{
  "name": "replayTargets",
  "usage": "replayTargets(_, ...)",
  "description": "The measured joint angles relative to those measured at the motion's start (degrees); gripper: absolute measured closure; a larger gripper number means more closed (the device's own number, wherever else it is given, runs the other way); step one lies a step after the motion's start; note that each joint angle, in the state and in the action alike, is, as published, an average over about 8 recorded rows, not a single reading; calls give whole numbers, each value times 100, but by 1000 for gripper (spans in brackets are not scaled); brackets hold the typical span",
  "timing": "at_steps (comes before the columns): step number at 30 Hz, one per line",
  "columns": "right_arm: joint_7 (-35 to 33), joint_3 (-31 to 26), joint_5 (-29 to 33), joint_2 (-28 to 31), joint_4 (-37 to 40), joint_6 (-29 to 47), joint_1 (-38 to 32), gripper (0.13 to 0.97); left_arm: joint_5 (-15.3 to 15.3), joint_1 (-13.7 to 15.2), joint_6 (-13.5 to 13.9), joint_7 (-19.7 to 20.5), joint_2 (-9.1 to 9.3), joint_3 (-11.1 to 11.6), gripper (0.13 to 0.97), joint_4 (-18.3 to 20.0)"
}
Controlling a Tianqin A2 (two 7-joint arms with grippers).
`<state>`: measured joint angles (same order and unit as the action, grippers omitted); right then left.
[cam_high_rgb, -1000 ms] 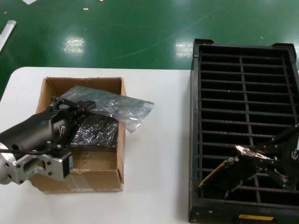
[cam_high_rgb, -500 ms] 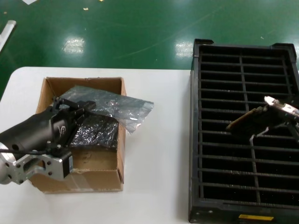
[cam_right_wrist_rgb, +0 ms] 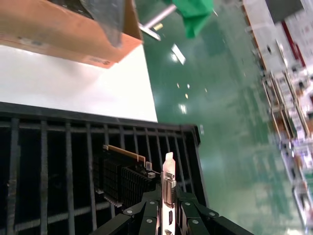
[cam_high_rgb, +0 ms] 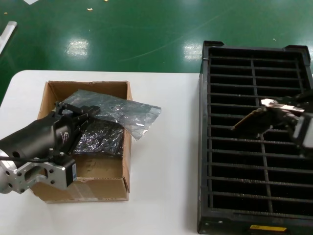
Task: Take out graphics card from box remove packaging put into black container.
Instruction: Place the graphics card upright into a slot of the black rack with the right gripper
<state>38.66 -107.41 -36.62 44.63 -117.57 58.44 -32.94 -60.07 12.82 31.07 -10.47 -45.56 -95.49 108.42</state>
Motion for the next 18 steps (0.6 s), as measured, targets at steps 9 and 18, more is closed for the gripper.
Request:
replayTargets(9, -966, -423, 328, -371, 270, -424, -25, 922, 0, 0, 0, 0, 0, 0, 959, 0)
replayTargets(18, -1510, -663, 754, -809, 707, -434, -268, 922, 0, 0, 0, 0, 0, 0, 959, 0)
